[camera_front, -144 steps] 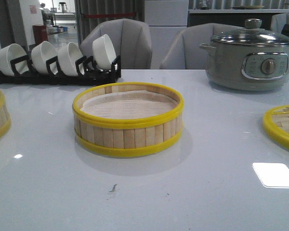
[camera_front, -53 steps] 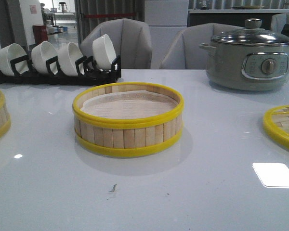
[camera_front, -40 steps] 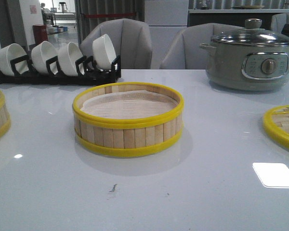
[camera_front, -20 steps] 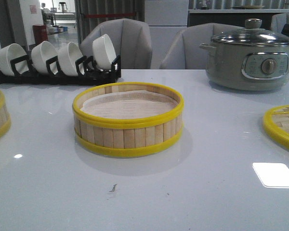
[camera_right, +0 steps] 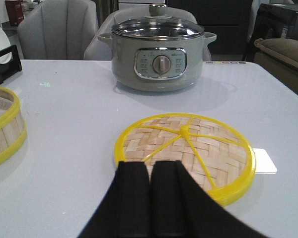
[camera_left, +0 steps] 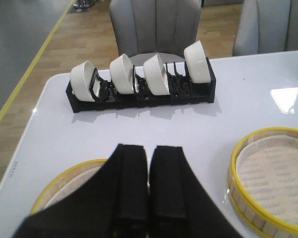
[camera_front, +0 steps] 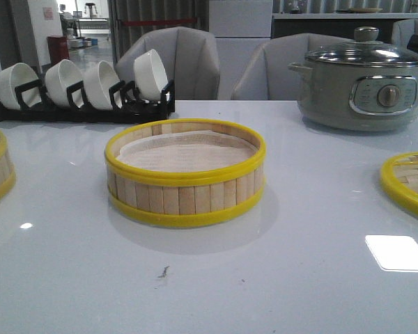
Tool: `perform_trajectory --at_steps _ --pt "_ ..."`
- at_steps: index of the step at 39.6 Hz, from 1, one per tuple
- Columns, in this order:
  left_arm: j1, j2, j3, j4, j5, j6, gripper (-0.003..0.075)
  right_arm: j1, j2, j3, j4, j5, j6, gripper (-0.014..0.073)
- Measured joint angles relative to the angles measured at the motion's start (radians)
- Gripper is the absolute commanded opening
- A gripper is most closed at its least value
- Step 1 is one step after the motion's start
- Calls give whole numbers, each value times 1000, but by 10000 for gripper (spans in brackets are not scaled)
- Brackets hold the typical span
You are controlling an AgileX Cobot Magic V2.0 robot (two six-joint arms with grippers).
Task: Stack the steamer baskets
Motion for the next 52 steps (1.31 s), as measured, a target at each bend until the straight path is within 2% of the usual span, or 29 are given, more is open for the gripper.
perform_trajectory --at_steps 13,25,32,39,45,52 --pt "0 0 0 0 39 0 83 0 0 0 0 -4 0 32" --pt "0 0 0 0 84 0 83 0 0 -7 0 -121 15 32" --pt "0 0 0 0 86 0 83 0 11 -208 2 17 76 32" --pt "0 0 0 0 87 0 83 0 261 -481 2 193 74 32" --pt "0 2 0 0 87 0 83 0 522 -632 2 344 73 32" --pt "0 2 0 0 87 0 83 0 662 -708 2 361 73 32"
